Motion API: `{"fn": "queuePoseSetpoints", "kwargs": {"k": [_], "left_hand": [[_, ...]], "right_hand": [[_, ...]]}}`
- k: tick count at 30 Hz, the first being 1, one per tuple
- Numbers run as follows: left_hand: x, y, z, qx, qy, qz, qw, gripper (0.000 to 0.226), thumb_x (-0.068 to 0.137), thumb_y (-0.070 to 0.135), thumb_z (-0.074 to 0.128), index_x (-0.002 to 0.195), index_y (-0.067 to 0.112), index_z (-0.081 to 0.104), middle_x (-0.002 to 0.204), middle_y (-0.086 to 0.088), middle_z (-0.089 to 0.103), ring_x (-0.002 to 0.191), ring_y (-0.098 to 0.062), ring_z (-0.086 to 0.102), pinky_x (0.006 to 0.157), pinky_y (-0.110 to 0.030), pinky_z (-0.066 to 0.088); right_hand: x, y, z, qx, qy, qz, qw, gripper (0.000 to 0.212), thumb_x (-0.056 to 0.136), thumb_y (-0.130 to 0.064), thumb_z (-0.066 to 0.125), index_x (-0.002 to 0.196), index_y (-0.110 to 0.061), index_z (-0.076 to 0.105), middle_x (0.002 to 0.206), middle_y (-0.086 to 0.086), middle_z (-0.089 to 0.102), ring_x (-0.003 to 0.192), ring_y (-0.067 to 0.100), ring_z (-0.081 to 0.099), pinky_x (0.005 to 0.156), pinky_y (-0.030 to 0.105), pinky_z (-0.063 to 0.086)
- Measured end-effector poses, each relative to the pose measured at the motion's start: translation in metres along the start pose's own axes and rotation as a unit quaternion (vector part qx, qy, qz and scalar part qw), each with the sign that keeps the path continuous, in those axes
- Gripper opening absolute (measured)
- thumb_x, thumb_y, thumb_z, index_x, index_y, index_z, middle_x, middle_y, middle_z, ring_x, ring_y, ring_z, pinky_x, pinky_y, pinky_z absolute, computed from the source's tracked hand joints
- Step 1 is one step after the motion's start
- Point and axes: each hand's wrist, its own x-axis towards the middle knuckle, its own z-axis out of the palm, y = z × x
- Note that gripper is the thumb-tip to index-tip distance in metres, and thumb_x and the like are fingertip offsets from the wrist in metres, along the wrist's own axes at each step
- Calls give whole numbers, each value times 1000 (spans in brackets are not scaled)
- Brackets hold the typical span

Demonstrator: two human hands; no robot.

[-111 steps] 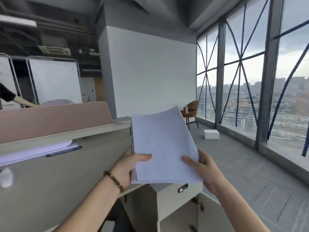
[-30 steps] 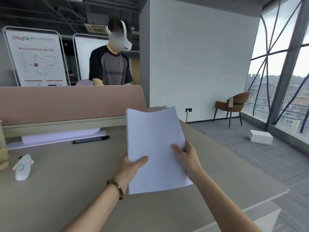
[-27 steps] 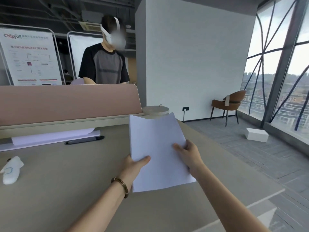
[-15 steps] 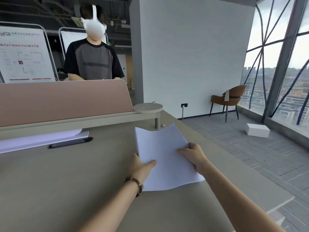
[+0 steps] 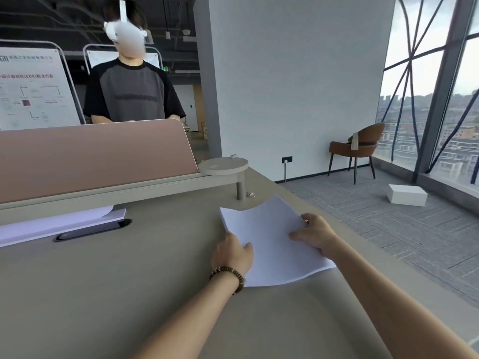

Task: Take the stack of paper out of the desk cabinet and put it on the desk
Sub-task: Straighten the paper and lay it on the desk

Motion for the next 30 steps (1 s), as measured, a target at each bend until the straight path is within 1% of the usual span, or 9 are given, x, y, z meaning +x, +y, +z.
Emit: {"fn": "queuePoseSetpoints", "kwargs": {"k": [3,7,12,15,17,23,25,27,30], "left_hand": [[14,6,12,43,0,9,999,37,89,33,54,112,4,58,113,-12,70,104,-36,66,85,-40,56],[32,13,33,95,20,14,995,44,91,32,48,121,0,54,120,-14,68,108,-36,66,89,-41,53],[51,19,59,157,41,0,987,53,94,35,40,134,1,49,131,-11,64,118,-33,60,101,-44,37],[60,24,66,179,50,3,983,52,96,35,39,133,2,49,133,-12,62,121,-32,58,102,-43,36],[64,25,68,197,55,8,979,49,97,36,37,131,4,51,133,-13,61,121,-32,57,101,-43,36],[67,28,74,220,65,-7,973,57,96,45,36,134,4,49,138,-15,55,127,-32,50,104,-44,33],[68,27,73,232,66,-9,970,61,94,49,38,135,5,50,137,-14,51,127,-31,45,103,-44,32],[67,26,72,240,67,-12,968,64,93,52,38,135,5,51,135,-11,48,127,-30,40,103,-43,31],[66,25,71,234,56,-18,971,66,92,55,36,135,7,52,135,-10,46,129,-29,36,103,-43,30]], "right_hand": [[14,2,-7,-20,5,11,1000,71,45,-30,77,113,-14,65,109,10,69,98,29,68,88,42,58],[26,-3,-15,-63,18,2,998,42,62,-20,81,102,-11,69,101,10,69,93,28,65,74,33,52],[51,6,-22,-97,20,-8,995,40,65,-24,83,97,-5,70,102,15,70,97,32,67,80,38,53],[63,10,-23,-109,21,-19,994,51,70,-26,83,115,-9,66,113,12,67,105,31,63,81,33,47],[69,10,-24,-125,17,-28,992,52,72,-27,82,118,-9,66,116,11,67,105,29,62,81,31,45],[83,5,-20,-163,23,-50,985,40,73,-25,77,108,-5,71,109,12,69,91,26,58,77,34,46],[85,7,-17,-180,24,-47,982,38,68,-31,74,96,-6,73,102,11,69,93,29,60,76,36,48],[88,9,-15,-213,28,-41,976,37,60,-40,68,81,-10,70,91,7,64,97,32,56,81,39,48],[84,5,-14,-277,35,-34,960,25,67,-40,66,73,-16,67,95,5,57,107,32,46,89,42,36]]}}
